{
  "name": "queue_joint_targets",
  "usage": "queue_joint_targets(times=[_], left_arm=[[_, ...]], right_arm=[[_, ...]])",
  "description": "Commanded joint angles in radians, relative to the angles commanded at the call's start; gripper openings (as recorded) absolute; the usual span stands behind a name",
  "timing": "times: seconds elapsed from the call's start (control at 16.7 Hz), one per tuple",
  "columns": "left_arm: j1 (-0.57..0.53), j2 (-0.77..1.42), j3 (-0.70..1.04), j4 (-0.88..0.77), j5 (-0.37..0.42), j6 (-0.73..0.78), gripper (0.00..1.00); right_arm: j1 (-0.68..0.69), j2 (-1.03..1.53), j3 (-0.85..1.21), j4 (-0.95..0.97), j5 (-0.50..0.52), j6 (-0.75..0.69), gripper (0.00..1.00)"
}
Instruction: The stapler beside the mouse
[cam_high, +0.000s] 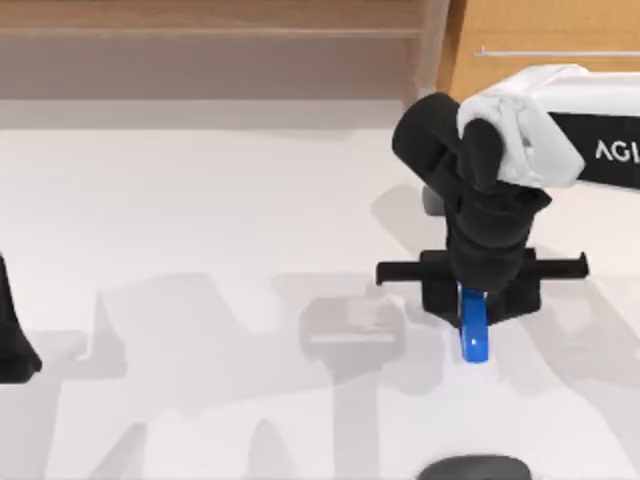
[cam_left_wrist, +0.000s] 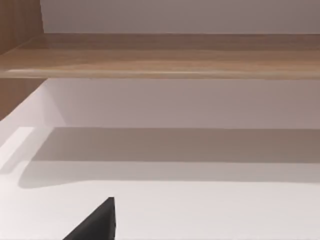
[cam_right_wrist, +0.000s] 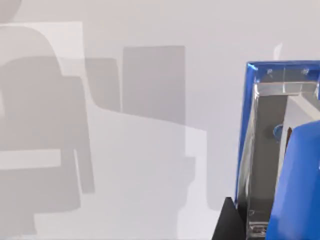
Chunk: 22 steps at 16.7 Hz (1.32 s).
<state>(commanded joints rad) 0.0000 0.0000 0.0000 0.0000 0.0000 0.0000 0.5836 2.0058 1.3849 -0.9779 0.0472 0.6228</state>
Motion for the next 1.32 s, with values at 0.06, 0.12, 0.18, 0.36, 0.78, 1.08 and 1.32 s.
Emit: queue_joint_targets(times=[0.06,0.12,0.18,0.36,0.78,1.08,1.32], left_arm=[[0.000,0.000,0.000,0.000,0.000,0.000,1.00],[0.000,0.000,0.000,0.000,0.000,0.000,1.00],[0.000,0.000,0.000,0.000,0.000,0.000,1.00],[0.000,0.000,0.000,0.000,0.000,0.000,1.00],[0.000,0.000,0.000,0.000,0.000,0.000,1.00],[0.000,0.000,0.000,0.000,0.000,0.000,1.00],[0.000,0.000,0.000,0.000,0.000,0.000,1.00]], right_arm=[[0.000,-0.002,0.001,0.018,-0.006,-0.001,0.00],[0.000,-0.002,0.001,0.036,-0.012,-0.001,0.00],[0.000,0.001,-0.001,0.053,-0.019,-0.001,0.00],[0.001,0.024,-0.021,0.081,-0.032,-0.002,0.00],[0.001,0.024,-0.021,0.081,-0.032,-0.002,0.23],[0.001,0.024,-0.021,0.081,-0.032,-0.002,0.60],[0.001,0.024,-0.021,0.081,-0.032,-0.002,0.90]])
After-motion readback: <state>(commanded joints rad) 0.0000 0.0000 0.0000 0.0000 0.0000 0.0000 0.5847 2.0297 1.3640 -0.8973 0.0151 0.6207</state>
